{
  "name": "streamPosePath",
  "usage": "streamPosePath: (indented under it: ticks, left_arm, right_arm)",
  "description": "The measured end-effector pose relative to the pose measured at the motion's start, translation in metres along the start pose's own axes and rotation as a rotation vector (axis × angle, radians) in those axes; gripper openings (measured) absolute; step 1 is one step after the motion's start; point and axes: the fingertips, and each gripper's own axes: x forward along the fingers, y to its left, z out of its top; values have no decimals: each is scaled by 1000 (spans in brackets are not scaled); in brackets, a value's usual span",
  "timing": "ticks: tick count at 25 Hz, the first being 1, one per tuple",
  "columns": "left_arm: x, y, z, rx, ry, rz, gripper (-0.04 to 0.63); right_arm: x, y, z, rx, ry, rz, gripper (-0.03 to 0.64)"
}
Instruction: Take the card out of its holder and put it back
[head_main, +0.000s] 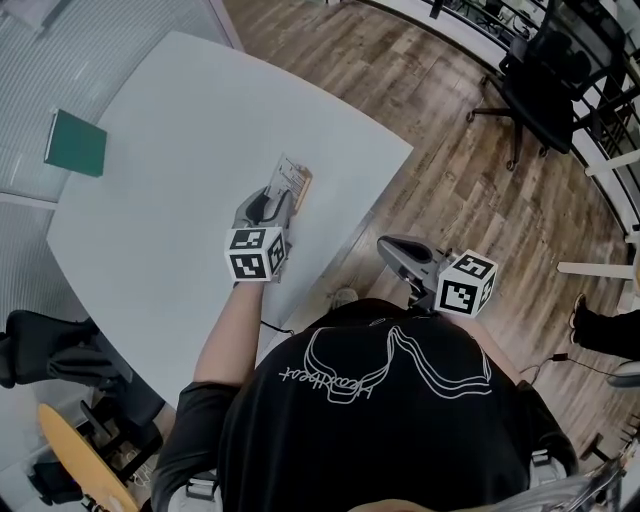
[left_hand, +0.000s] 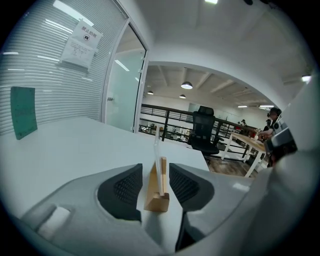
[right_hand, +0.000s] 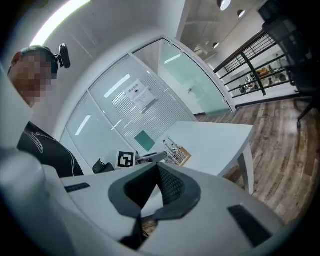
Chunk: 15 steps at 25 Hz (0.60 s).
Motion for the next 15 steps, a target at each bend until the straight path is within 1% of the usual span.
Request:
streamPosePath:
  ticks: [3,5,11,13,15]
  left_arm:
    - [-15,2,5,-17,-32,29,163]
    - [-28,-2,7,-50,-47,36,164]
    - [-76,-33,5,-147,-57,32,163]
    - [-94,-50,11,-189,-84,16,163]
    - [-111,-72,20,-220,-121,-24,162]
  right_arm:
    - [-3,4,1,-14,5,14,9]
    - [-7,9,3,-37,10,30,9]
    - [-27,30,14,-90,-7,96,9]
    - [-31,39,19,-112,-18,132,9]
    - [-36,49,23,-138,-23,161,9]
